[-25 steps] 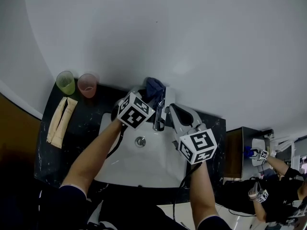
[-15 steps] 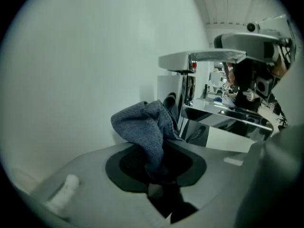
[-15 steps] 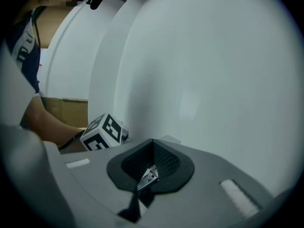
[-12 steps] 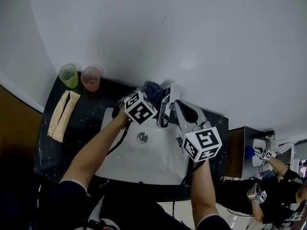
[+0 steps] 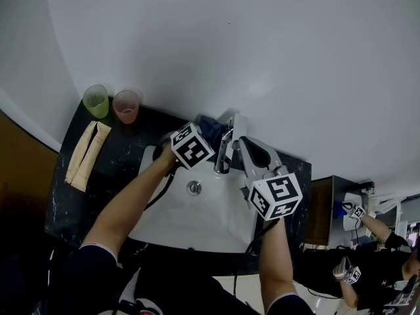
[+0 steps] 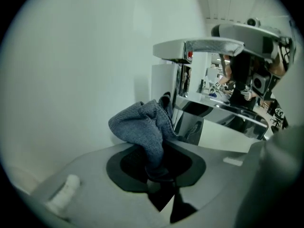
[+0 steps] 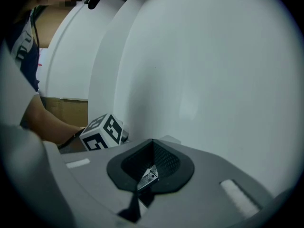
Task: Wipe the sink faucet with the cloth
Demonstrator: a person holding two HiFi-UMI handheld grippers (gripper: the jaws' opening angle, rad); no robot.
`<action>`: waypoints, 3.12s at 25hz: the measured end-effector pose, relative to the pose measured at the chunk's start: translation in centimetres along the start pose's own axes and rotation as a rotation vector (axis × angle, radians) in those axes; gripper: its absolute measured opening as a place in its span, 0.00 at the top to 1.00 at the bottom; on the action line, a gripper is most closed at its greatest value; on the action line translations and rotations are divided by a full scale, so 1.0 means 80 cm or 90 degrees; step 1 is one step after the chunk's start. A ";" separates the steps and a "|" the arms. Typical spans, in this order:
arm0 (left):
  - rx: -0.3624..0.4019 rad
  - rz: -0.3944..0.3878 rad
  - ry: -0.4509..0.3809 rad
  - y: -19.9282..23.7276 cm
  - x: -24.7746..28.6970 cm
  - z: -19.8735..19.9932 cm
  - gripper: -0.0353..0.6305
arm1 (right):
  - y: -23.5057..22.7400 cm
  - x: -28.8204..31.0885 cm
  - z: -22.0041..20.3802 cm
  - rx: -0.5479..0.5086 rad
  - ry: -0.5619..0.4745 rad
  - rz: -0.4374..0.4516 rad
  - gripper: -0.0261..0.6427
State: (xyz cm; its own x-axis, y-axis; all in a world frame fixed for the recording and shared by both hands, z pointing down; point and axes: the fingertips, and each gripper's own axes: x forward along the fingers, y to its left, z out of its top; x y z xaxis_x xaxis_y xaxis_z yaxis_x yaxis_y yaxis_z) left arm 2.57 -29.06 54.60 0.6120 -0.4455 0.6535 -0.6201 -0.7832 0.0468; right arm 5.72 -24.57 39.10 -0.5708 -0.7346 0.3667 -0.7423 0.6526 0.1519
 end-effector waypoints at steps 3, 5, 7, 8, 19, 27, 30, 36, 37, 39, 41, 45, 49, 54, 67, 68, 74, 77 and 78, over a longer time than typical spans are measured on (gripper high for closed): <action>-0.007 0.016 -0.053 0.007 -0.016 0.024 0.81 | 0.000 0.001 0.000 0.002 0.001 0.001 0.95; 0.002 0.030 -0.086 0.010 -0.029 0.042 0.81 | -0.001 0.001 -0.001 0.007 0.001 0.002 0.95; 0.015 0.042 -0.113 0.011 -0.041 0.058 0.81 | -0.001 0.003 -0.001 0.010 0.001 0.003 0.95; 0.023 0.047 -0.125 0.011 -0.047 0.065 0.81 | -0.001 0.003 -0.001 0.011 0.001 0.003 0.95; 0.109 0.036 -0.170 -0.020 -0.088 0.093 0.81 | -0.006 0.004 -0.001 0.046 -0.012 0.011 0.95; 0.130 0.008 -0.167 -0.069 -0.104 0.068 0.81 | -0.006 0.005 -0.002 0.050 -0.008 0.014 0.95; 0.113 0.003 -0.171 -0.082 -0.112 0.057 0.81 | -0.007 0.005 -0.002 0.052 -0.008 0.015 0.95; 0.098 -0.017 -0.171 -0.107 -0.125 0.040 0.81 | -0.007 0.005 -0.003 0.052 -0.009 0.016 0.95; 0.100 -0.014 -0.170 -0.108 -0.126 0.040 0.81 | -0.007 0.005 -0.003 0.053 -0.010 0.016 0.95; 0.125 -0.008 -0.159 -0.110 -0.124 0.042 0.81 | -0.007 0.005 -0.003 0.055 -0.011 0.016 0.95; 0.168 -0.005 -0.140 -0.112 -0.120 0.046 0.81 | -0.009 0.005 -0.003 0.059 -0.012 0.013 0.95; 0.218 -0.005 -0.109 -0.106 -0.106 0.058 0.81 | -0.014 0.002 -0.004 0.063 -0.012 0.007 0.95; 0.221 0.017 -0.096 -0.082 -0.093 0.069 0.81 | -0.014 0.002 -0.005 0.065 -0.015 0.006 0.95; 0.209 0.067 -0.089 -0.051 -0.082 0.076 0.81 | -0.015 0.005 -0.003 0.072 -0.019 0.006 0.95; 0.317 -0.021 -0.073 -0.100 -0.102 0.059 0.81 | -0.016 0.006 -0.004 0.085 -0.020 0.010 0.95; 0.316 -0.032 -0.072 -0.105 -0.104 0.056 0.81 | -0.016 0.007 -0.004 0.086 -0.019 0.010 0.95; 0.268 -0.099 -0.075 -0.130 -0.117 0.037 0.81 | -0.018 0.007 -0.005 0.092 -0.018 0.012 0.95; 0.239 -0.096 -0.074 -0.126 -0.117 0.031 0.81 | -0.019 0.006 -0.004 0.096 -0.021 0.013 0.95; 0.227 -0.089 -0.075 -0.122 -0.116 0.031 0.81 | -0.019 0.006 -0.004 0.096 -0.022 0.014 0.95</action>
State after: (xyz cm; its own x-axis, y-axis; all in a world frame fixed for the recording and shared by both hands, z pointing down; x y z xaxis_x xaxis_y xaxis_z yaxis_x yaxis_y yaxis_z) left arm 4.18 -18.33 46.24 0.7429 -0.3547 0.5677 -0.3305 -0.9319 -0.1497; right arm 6.66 -25.86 39.34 -0.5969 -0.7288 0.3356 -0.7729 0.6345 0.0032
